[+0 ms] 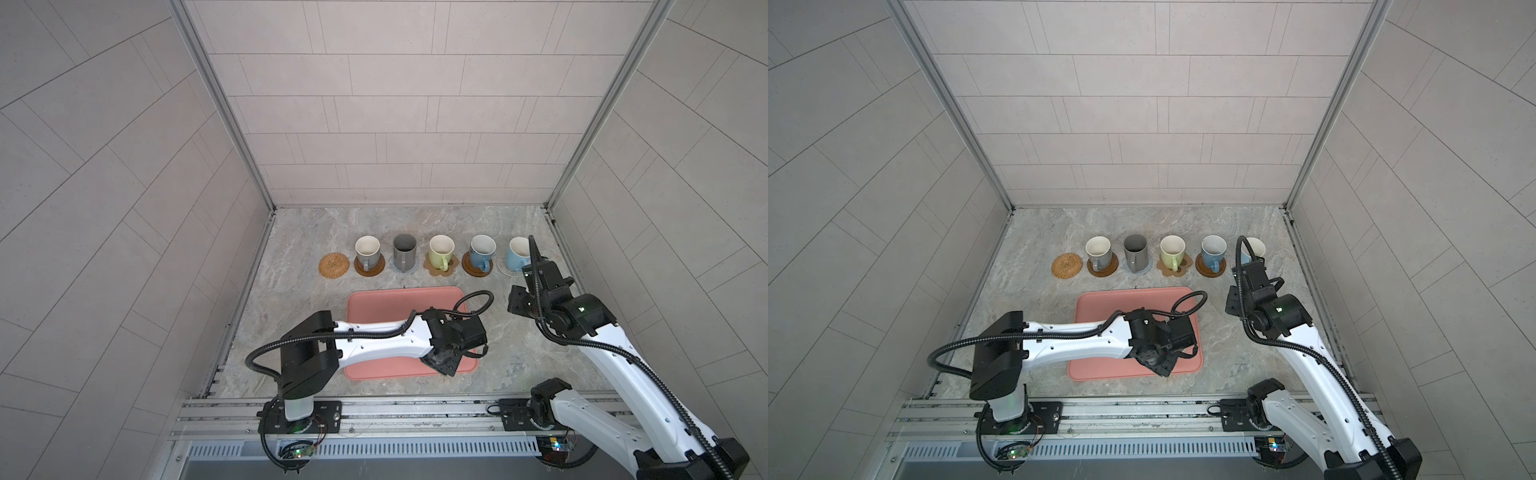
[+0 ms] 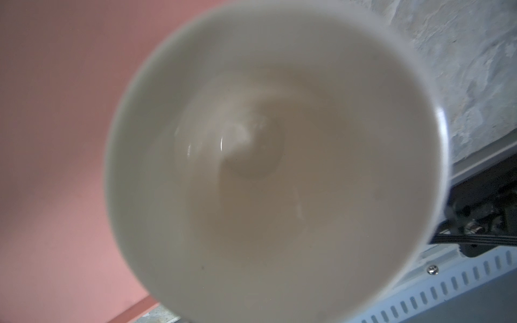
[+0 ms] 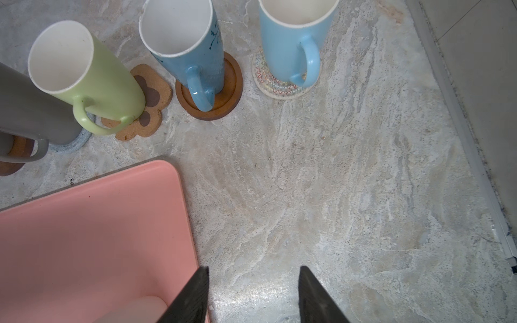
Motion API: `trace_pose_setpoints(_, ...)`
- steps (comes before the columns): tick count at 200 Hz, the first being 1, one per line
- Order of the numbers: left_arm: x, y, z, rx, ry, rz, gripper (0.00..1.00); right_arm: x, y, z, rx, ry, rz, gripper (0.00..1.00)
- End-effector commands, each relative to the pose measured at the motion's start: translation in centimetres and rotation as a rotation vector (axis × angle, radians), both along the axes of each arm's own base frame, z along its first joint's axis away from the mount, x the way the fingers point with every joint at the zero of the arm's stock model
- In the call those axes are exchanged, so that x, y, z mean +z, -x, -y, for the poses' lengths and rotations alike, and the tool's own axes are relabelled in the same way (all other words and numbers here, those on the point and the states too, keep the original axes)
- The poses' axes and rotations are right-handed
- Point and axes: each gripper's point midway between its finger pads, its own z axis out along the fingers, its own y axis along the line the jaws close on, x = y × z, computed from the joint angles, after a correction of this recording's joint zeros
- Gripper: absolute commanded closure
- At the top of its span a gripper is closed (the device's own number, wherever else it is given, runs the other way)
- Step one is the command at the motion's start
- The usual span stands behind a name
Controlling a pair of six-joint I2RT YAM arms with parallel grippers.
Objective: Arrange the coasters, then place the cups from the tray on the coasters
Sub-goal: 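Lift the cream mug and carry it toward the woven rattan coaster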
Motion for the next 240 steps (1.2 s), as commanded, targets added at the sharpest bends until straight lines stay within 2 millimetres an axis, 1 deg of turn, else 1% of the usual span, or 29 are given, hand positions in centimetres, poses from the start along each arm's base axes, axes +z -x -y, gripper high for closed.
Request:
trace_pose_setpoints(1,-0.1,-0.9,-0.9,-0.035,-0.061,0.041,0.73,-0.3,0.7,0.7,-0.031,0.015,-0.016,0.46)
trace_pose_setpoints(25,-0.1,-1.1,-1.0,-0.049,-0.069,0.057,0.77,-0.2,0.7,0.8,-0.033,0.020,-0.018,0.46)
trace_pose_setpoints(40,0.1,-1.4,-1.0,-0.057,-0.067,0.072,0.81,-0.1,0.8,0.9,-0.037,0.022,-0.016,0.46)
trace_pose_setpoints(78,1.6,-2.3,-1.2,-0.068,-0.050,0.140,0.86,0.1,0.9,1.1,-0.048,0.027,-0.017,0.46)
trace_pose_setpoints(99,2.8,-3.0,-1.8,-0.052,-0.051,0.189,0.87,0.2,1.0,1.2,-0.053,0.028,-0.018,0.46)
trace_pose_setpoints(128,4.0,-3.8,-3.4,0.002,-0.050,0.229,0.87,0.2,1.2,1.3,-0.060,0.031,-0.019,0.46)
trace_pose_setpoints(149,4.5,-4.4,-5.0,0.054,-0.037,0.230,0.87,0.1,1.1,1.3,-0.061,0.028,-0.021,0.46)
trace_pose_setpoints(175,5.1,-5.4,-7.5,0.119,-0.027,0.239,0.87,0.2,1.0,1.2,-0.063,0.021,-0.017,0.46)
trace_pose_setpoints(196,5.4,-6.2,-9.7,0.174,-0.023,0.241,0.87,0.2,0.9,1.1,-0.063,0.018,-0.018,0.46)
trace_pose_setpoints(240,5.8,-8.4,-15.2,0.309,-0.026,0.250,0.87,0.6,0.7,1.1,-0.066,0.013,-0.010,0.47)
